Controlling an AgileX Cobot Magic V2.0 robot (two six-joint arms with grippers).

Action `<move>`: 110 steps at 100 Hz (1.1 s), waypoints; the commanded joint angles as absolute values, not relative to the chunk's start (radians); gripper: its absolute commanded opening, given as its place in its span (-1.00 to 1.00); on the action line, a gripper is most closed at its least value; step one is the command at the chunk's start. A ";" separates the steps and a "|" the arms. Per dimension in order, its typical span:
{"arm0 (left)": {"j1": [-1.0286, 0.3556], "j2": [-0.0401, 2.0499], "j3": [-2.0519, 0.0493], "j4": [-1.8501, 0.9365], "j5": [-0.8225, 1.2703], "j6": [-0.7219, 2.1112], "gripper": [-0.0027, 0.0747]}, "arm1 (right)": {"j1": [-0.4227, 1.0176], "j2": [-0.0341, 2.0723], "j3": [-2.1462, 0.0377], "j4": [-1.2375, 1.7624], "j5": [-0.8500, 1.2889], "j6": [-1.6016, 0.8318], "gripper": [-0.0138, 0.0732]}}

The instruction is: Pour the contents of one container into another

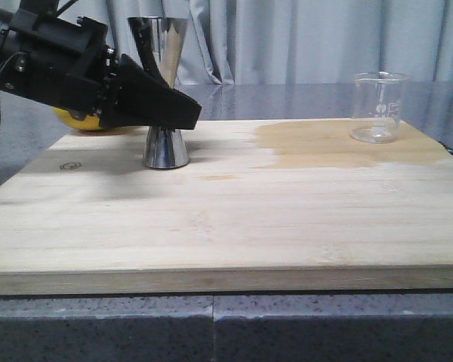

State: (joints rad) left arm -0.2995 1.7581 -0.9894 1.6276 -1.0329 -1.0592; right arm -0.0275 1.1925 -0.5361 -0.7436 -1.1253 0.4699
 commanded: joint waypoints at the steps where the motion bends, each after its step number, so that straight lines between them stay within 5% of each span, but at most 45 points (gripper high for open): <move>1: -0.297 1.739 -1.008 1.601 -1.025 -1.064 -0.62 | -0.033 1.167 -0.558 -0.709 -1.180 0.467 0.57; 110: -0.297 1.739 -1.008 1.601 -1.042 -1.064 -0.42 | -0.033 1.167 -0.558 -0.709 -1.180 0.467 0.57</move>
State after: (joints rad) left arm -0.2995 1.7682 -0.9894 1.6276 -1.0352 -1.0592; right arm -0.0275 1.1925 -0.5361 -0.7436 -1.1253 0.4699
